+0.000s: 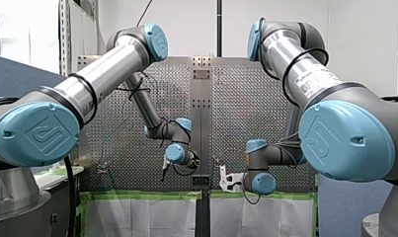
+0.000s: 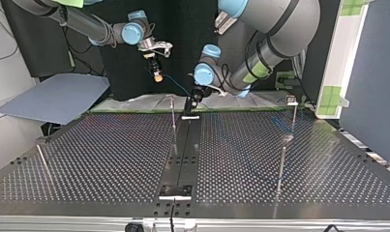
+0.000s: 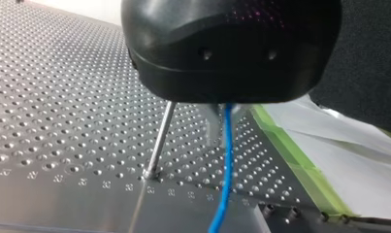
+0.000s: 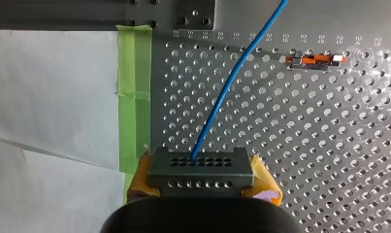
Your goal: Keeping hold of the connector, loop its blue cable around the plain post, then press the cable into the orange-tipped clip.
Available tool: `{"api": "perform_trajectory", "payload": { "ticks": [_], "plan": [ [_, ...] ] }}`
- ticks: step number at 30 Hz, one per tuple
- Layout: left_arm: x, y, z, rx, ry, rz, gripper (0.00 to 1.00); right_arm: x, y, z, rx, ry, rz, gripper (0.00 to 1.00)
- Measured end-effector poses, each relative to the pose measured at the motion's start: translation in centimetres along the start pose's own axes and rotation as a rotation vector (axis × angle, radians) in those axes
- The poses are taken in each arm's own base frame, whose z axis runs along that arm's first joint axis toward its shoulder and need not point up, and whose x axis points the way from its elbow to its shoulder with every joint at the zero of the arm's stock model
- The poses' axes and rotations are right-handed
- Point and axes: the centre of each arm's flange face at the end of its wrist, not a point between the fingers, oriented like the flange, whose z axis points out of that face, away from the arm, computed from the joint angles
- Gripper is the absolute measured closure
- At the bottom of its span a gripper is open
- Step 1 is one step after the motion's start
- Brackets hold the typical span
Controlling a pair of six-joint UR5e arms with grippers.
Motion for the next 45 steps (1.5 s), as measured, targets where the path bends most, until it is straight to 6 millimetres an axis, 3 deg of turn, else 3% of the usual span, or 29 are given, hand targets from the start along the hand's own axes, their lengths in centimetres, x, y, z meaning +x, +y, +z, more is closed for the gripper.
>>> {"api": "perform_trajectory", "payload": {
  "ticks": [19, 26, 38, 45],
  "plan": [
    [0.2, -0.3, -0.4, -0.018, 0.017, 0.05, 1.0, 0.0, 0.2, 0.0, -0.004, -0.003, -0.002, 1.0],
    [1.2, -0.6, -1.1, -0.031, 0.008, 0.024, 1.0, 0.1, 0.4, 0.2, -0.007, 0.001, -0.002, 1.0],
    [1.2, -1.5, -1.1, -0.026, -0.04, 0.001, 1.0, 0.7, 0.8, 1.1, -0.013, 0.013, -0.002, 1.0],
    [2.3, -1.9, -0.9, -0.03, -0.026, 0.001, 1.0, 1.0, 1.5, 1.5, -0.025, 0.025, -0.001, 1.0]
  ]
}}
